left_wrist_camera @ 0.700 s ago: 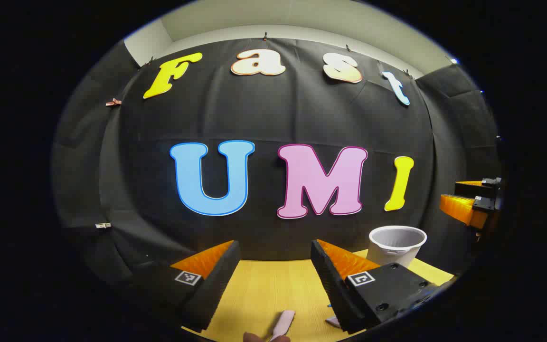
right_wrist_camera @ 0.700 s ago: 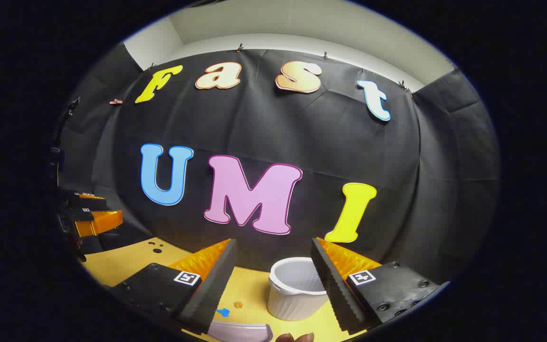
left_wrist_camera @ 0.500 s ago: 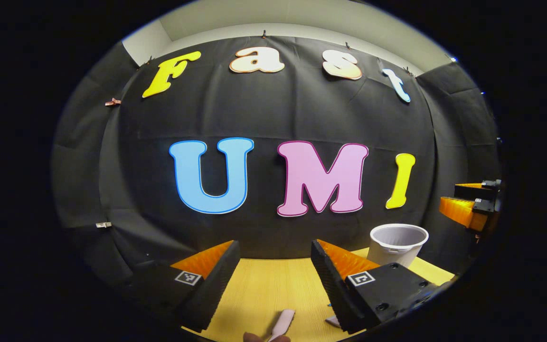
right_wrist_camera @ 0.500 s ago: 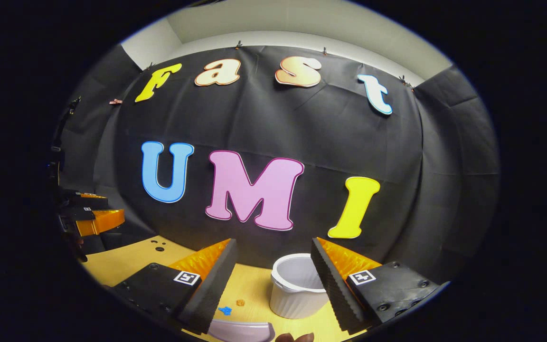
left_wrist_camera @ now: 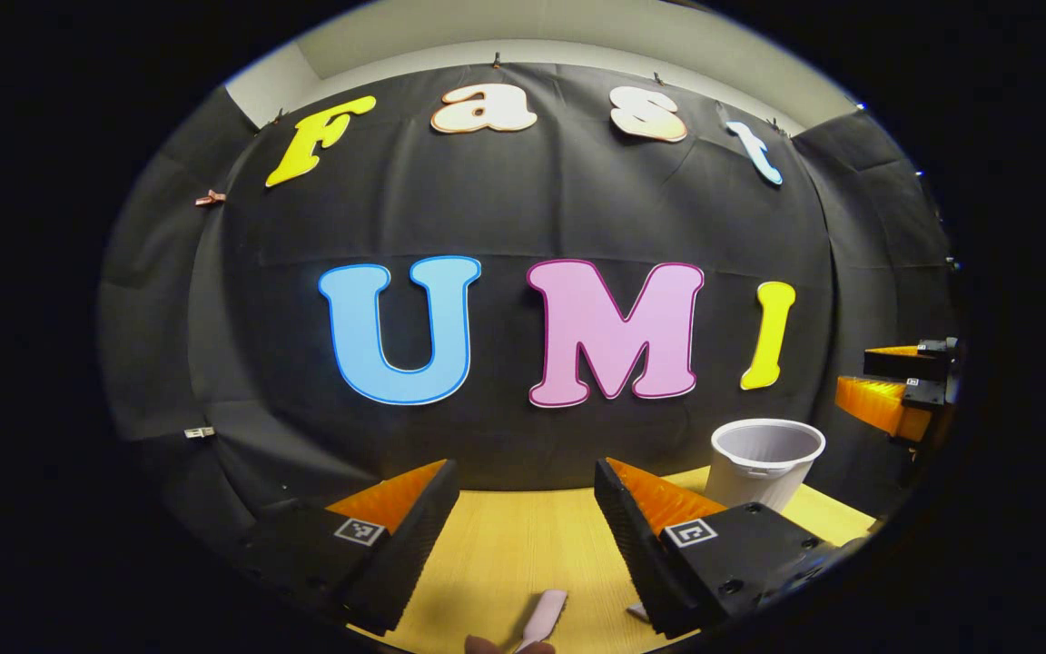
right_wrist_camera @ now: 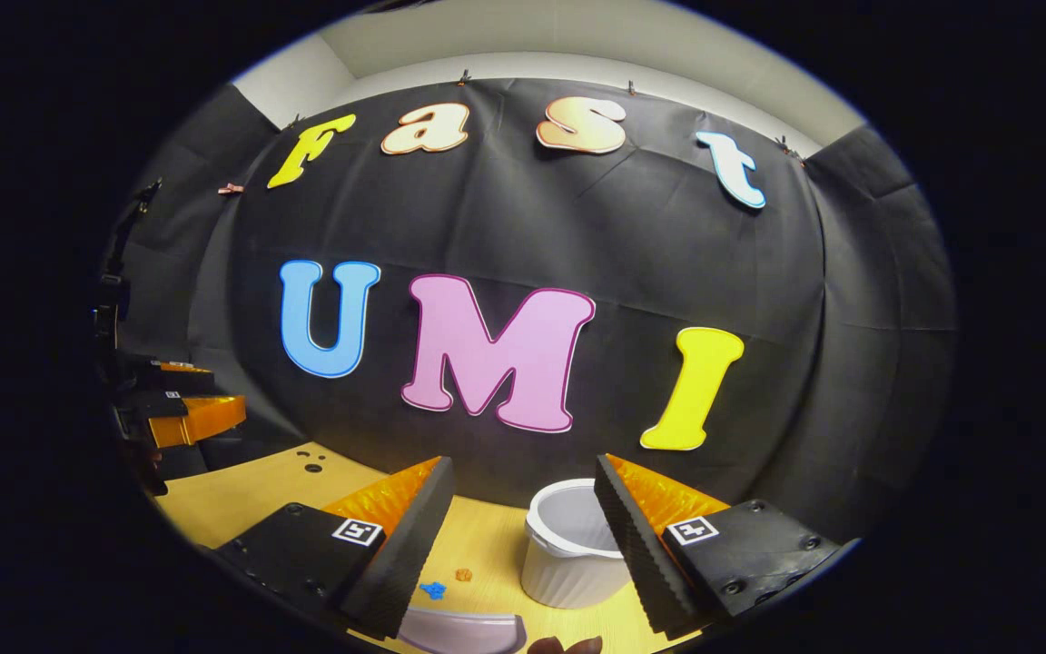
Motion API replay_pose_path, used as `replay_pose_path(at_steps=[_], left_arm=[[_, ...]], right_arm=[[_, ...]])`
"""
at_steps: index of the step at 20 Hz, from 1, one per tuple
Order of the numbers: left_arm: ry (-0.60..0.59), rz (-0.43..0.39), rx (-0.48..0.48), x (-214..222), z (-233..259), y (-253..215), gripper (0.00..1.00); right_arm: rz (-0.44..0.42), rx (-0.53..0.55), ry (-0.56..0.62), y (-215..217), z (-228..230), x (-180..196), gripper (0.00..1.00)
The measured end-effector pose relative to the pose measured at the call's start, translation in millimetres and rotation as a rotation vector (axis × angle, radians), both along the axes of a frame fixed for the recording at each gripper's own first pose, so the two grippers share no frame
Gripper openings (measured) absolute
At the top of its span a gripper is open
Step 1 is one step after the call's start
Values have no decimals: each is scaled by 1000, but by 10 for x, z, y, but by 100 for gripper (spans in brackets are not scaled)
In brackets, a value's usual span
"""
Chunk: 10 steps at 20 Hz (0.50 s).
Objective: Pick up the small broom and dustpan from the desktop, sweep the trash into the dustpan with the broom, and then empty the trash into the garbage bin.
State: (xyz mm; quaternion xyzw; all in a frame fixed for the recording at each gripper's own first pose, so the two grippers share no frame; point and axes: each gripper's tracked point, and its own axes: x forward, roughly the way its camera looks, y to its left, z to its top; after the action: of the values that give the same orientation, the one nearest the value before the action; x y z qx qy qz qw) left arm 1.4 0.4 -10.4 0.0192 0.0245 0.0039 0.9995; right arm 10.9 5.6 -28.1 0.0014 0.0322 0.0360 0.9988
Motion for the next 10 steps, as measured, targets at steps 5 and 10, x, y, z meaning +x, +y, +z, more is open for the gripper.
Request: replay_pose_path(at_steps=[5, 10], left_arm=[[10, -22, 54, -7, -49, -25, 96], [18, -89, 136, -65, -112, -23, 96]], right_arm=[[99, 2, 238, 146, -688, -295, 98], [168, -23, 529, 273, -1701, -923, 98]])
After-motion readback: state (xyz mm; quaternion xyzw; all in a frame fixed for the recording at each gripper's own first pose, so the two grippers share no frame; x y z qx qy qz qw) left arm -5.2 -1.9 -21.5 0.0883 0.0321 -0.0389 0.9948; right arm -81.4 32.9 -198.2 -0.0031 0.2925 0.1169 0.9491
